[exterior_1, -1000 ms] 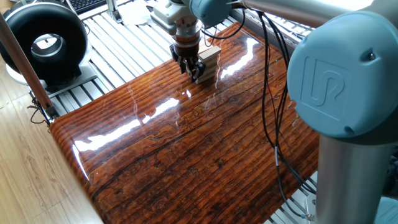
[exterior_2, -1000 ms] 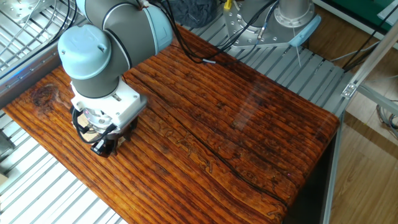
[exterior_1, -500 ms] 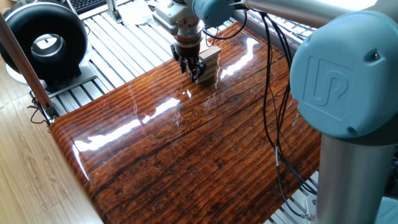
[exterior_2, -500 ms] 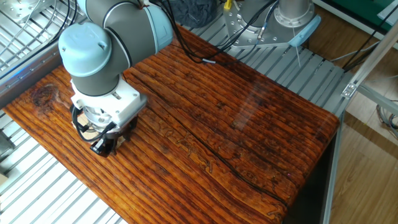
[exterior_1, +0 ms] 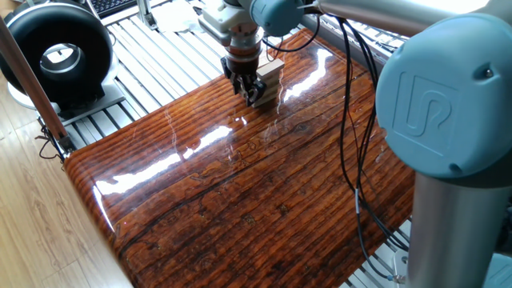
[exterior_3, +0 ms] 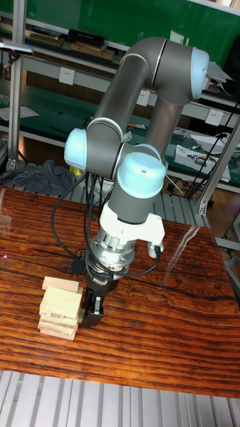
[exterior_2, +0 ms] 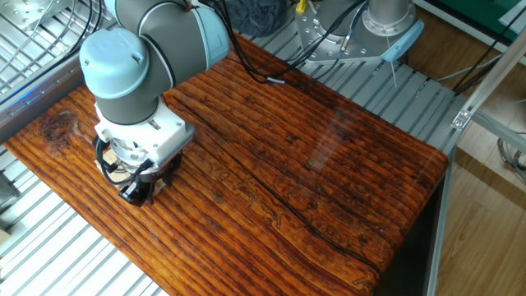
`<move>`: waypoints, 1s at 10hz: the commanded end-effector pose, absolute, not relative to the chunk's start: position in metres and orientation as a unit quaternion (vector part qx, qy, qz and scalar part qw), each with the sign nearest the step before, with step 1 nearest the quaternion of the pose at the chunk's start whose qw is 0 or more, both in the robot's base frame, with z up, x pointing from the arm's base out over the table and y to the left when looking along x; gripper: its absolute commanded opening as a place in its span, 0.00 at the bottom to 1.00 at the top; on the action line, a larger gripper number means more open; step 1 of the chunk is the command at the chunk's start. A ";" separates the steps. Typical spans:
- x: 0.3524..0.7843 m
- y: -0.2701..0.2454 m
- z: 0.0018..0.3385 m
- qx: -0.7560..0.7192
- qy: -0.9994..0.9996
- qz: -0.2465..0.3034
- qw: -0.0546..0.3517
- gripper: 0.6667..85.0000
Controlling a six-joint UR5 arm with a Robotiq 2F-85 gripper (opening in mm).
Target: Play Jenga
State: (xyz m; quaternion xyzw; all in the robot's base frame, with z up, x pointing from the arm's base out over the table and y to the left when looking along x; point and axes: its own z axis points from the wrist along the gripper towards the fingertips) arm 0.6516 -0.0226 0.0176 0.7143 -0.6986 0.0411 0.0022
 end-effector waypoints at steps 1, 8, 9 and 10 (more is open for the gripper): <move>0.650 -0.021 0.018 0.709 -0.704 0.037 -0.006 0.57; 0.653 -0.022 0.017 0.711 -0.702 0.041 -0.010 0.57; 0.653 -0.022 0.017 0.710 -0.703 0.041 -0.010 0.57; 0.653 -0.021 0.017 0.710 -0.703 0.040 -0.011 0.57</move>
